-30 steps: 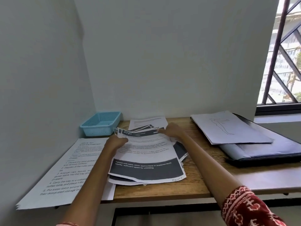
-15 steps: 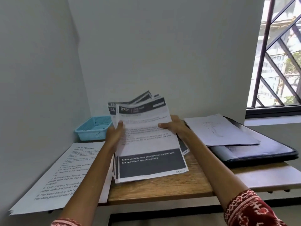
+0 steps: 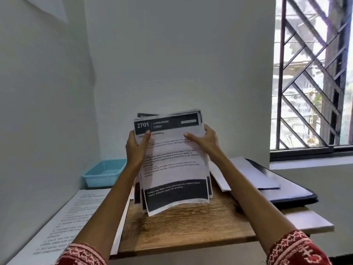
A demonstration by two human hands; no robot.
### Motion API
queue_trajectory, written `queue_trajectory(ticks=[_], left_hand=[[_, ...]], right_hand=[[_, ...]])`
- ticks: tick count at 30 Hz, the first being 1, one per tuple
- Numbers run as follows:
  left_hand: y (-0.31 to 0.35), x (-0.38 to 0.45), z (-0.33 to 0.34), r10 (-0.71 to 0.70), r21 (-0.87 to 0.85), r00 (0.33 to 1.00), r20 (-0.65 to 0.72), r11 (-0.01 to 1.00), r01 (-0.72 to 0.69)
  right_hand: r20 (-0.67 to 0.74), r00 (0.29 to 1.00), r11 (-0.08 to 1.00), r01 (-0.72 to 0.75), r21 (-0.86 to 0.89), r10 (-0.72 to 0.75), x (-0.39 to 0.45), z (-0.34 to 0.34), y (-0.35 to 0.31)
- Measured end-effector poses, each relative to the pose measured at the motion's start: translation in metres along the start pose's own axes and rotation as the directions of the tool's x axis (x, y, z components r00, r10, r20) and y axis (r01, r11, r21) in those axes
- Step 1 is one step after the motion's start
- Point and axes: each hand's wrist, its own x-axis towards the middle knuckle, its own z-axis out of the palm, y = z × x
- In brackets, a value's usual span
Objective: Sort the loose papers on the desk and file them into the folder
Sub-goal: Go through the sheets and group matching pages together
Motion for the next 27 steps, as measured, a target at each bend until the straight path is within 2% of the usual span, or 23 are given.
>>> queue_trajectory(ticks=[3, 5, 7, 9, 12, 16, 19, 21, 23, 27], left_hand=[[-0.006, -0.013, -0.005, -0.055, -0.011, 0.997, 0.048, 0.998, 0.056], [-0.009, -0.022, -0.007, -0.144, -0.071, 0.984, 0.108, 0.986, 0.152], [-0.009, -0.028, -0.007, -0.198, -0.075, 0.964, 0.178, 0.974, 0.214], [-0.001, -0.026, -0.006, -0.194, -0.074, 0.958, 0.211, 0.974, 0.214], [0.015, -0.015, -0.004, -0.173, -0.137, 0.967, 0.187, 0.970, 0.200], [0.015, -0.013, -0.007, -0.143, -0.160, 0.971, 0.191, 0.971, 0.175], [-0.008, -0.023, -0.010, -0.218, -0.150, 0.946, 0.241, 0.955, 0.258], [-0.022, -0.033, -0.008, -0.268, -0.142, 0.919, 0.288, 0.937, 0.318], [-0.026, -0.042, -0.004, -0.249, -0.137, 0.913, 0.324, 0.942, 0.306], [-0.007, -0.035, 0.001, -0.180, -0.112, 0.920, 0.350, 0.966, 0.231]], right_hand=[[0.051, 0.995, 0.987, -0.093, 0.132, 0.087, -0.020, 0.001, 0.006], [0.106, 0.982, 0.955, -0.177, 0.239, 0.155, -0.033, 0.003, 0.013], [0.148, 0.973, 0.921, -0.215, 0.323, 0.176, -0.041, 0.003, 0.017], [0.163, 0.973, 0.908, -0.213, 0.360, 0.163, -0.040, 0.002, 0.010], [0.148, 0.982, 0.908, -0.168, 0.385, 0.119, -0.030, 0.000, -0.010], [0.117, 0.992, 0.974, -0.070, 0.213, 0.046, -0.022, -0.006, -0.017], [0.119, 0.986, 0.952, -0.145, 0.268, 0.117, -0.031, -0.007, 0.002], [0.202, 0.961, 0.918, -0.246, 0.310, 0.189, -0.042, -0.005, 0.018], [0.264, 0.945, 0.903, -0.275, 0.329, 0.192, -0.050, -0.001, 0.033], [0.215, 0.962, 0.881, -0.242, 0.407, 0.165, -0.045, -0.001, 0.029]])
